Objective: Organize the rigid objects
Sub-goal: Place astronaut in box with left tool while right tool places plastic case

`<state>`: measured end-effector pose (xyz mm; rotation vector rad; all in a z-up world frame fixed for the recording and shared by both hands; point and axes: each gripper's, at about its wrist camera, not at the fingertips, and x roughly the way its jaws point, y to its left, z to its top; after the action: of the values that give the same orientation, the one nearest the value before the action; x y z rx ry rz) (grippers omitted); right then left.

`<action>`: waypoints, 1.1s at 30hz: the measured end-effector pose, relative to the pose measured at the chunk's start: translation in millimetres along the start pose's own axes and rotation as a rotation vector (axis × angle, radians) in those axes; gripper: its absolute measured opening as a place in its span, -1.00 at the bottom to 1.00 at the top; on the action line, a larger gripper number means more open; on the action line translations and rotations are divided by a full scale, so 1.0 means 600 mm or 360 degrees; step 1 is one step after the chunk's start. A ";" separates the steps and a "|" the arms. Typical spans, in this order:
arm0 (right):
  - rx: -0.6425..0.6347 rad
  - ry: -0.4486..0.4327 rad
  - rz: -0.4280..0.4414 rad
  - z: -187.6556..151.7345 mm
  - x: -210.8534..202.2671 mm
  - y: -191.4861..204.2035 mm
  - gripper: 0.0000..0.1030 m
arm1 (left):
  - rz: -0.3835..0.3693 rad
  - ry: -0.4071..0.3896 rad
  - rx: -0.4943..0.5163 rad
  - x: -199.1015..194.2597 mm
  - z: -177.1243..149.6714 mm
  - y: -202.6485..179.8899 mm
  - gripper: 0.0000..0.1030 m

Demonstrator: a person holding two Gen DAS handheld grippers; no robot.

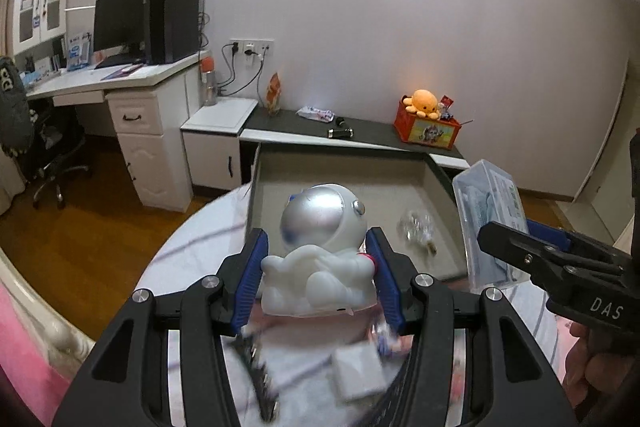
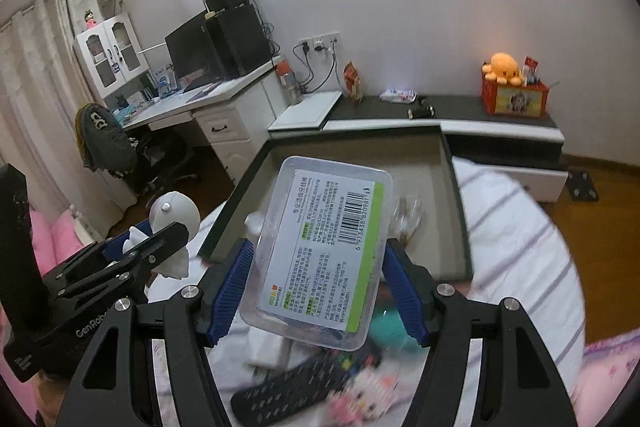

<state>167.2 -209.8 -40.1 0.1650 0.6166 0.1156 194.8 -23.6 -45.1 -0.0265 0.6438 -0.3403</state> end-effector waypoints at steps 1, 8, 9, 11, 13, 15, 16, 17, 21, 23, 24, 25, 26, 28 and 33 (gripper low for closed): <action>-0.0008 0.0002 -0.0005 0.010 0.008 -0.003 0.30 | -0.0003 0.0008 0.0006 0.012 0.010 -0.002 0.00; -0.0025 0.0072 -0.0052 0.078 0.096 -0.035 0.30 | -0.0028 0.0063 0.0036 0.129 0.084 -0.016 0.00; -0.0031 0.0096 -0.0077 0.086 0.117 -0.041 0.30 | -0.0041 0.0090 0.0027 0.153 0.091 -0.015 0.00; -0.0008 0.0155 -0.0070 0.094 0.151 -0.058 0.30 | -0.0044 0.0140 0.0012 0.190 0.099 -0.011 0.00; 0.0001 0.0217 -0.0087 0.099 0.185 -0.075 0.30 | -0.0036 0.0181 0.0006 0.224 0.099 -0.006 0.00; 0.0005 0.0267 -0.0111 0.102 0.214 -0.089 0.30 | -0.0031 0.0230 0.0003 0.254 0.098 -0.004 0.00; 0.0004 0.0292 -0.0120 0.101 0.224 -0.093 0.30 | -0.0031 0.0248 0.0003 0.263 0.095 -0.004 0.00; 0.0001 0.0316 -0.0125 0.102 0.234 -0.097 0.30 | -0.0028 0.0264 0.0008 0.272 0.094 -0.004 0.01; -0.0008 0.0384 -0.0147 0.099 0.262 -0.105 0.31 | -0.0015 0.0332 0.0036 0.298 0.084 -0.005 0.01; -0.0016 0.0415 -0.0153 0.096 0.272 -0.106 0.31 | -0.0001 0.0360 0.0033 0.307 0.082 -0.004 0.03; -0.0017 0.0427 -0.0157 0.094 0.277 -0.107 0.31 | 0.0006 0.0367 0.0028 0.308 0.082 -0.003 0.06; -0.0018 0.0441 -0.0166 0.093 0.282 -0.108 0.31 | 0.0013 0.0359 0.0029 0.306 0.083 -0.003 0.25; -0.0024 0.0457 -0.0169 0.091 0.284 -0.107 0.31 | 0.0028 0.0339 0.0033 0.303 0.085 -0.002 0.49; -0.0017 0.0458 -0.0174 0.091 0.282 -0.109 0.37 | 0.0066 0.0293 0.0034 0.292 0.086 0.002 0.70; 0.0049 0.0412 -0.0139 0.086 0.252 -0.115 0.83 | 0.0034 0.0200 -0.0047 0.241 0.089 0.022 0.95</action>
<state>324.0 -260.1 -97.3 0.1536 0.8826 0.0433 338.5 -61.8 -88.3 -0.0266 0.7734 -0.3132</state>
